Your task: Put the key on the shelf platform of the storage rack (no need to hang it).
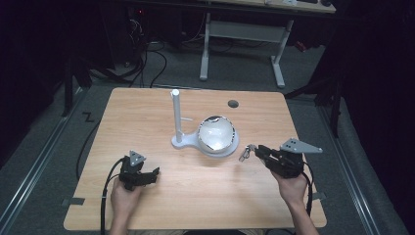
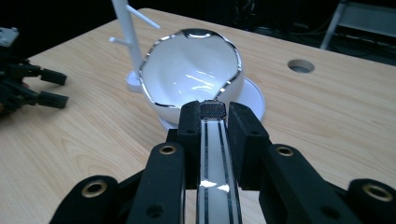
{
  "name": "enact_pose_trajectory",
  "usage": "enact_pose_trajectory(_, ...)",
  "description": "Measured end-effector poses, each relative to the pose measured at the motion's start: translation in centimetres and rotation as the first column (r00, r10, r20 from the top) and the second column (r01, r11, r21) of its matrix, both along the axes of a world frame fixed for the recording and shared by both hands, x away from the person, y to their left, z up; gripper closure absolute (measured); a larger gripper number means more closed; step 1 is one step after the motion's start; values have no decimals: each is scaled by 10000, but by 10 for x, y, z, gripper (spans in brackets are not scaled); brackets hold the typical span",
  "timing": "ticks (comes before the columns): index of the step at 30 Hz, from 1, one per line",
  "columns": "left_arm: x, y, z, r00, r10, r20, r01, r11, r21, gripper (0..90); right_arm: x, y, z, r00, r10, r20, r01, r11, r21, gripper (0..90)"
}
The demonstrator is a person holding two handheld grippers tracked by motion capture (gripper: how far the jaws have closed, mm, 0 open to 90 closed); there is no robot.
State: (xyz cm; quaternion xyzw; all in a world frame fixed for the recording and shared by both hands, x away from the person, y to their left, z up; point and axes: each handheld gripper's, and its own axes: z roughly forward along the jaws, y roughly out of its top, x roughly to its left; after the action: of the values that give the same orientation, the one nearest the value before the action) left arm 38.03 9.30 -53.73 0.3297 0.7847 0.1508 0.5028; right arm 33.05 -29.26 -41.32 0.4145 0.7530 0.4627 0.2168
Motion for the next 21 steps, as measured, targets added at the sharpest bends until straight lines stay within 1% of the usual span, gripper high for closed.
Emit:
enact_pose_trajectory(3, 0, 0, 0, 10000, 35, -26, -35, 10000, -30, 204, 1, 7, 5, 9997, 232, 41, -232, 9997, -32, 763)
enact_pose_trajectory(11, 0, 0, 0, 10000, 7, -5, -7, 10000, -8, 204, 9, 22, 17, 9970, 739, 228, -741, 9972, 81, 763)
enact_pose_trajectory(21, 0, 0, 0, 10000, 19, -7, -19, 10000, -17, 204, 24, 35, 30, 9950, 955, 295, -959, 9953, 143, 763)
